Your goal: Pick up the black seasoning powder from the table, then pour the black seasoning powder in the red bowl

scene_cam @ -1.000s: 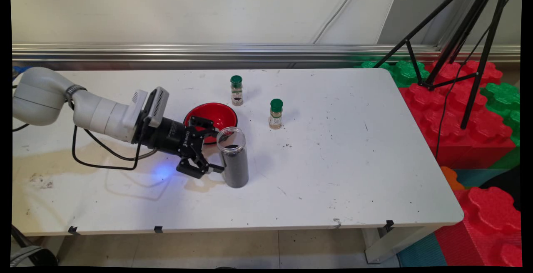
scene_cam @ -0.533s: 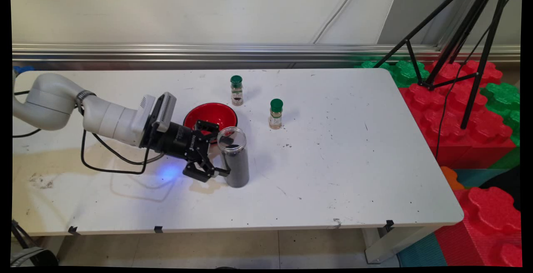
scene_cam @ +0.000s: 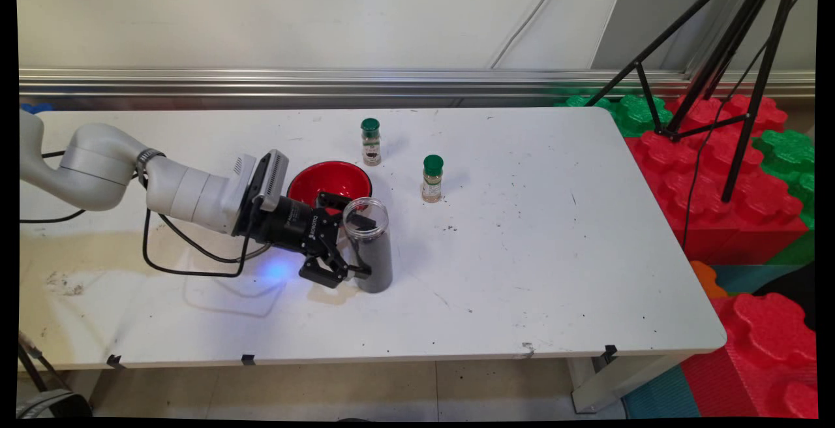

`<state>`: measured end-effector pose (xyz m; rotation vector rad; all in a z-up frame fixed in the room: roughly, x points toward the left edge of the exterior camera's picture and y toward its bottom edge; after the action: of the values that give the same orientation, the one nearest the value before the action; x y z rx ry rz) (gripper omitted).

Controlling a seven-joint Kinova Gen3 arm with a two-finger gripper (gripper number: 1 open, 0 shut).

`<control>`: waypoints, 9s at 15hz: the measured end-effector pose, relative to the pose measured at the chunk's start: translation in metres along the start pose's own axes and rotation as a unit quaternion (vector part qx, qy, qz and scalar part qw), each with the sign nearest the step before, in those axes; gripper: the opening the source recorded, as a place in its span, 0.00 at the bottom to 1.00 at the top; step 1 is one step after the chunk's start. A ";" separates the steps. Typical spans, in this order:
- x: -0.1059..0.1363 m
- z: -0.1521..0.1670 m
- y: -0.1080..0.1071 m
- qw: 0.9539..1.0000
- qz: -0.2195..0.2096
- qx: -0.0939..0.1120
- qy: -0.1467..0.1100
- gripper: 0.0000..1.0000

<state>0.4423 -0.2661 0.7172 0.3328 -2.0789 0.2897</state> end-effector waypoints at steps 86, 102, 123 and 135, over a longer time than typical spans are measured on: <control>0.016 -0.126 -0.166 0.944 0.296 0.113 -0.095 0.00; 0.010 -0.113 -0.157 0.904 0.390 0.127 -0.122 0.00; 0.005 -0.112 -0.145 0.824 0.527 0.128 -0.165 0.00; 0.004 -0.113 -0.141 0.761 0.612 0.120 -0.180 0.00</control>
<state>0.5797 -0.3605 0.7866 -0.9855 -2.3505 1.3565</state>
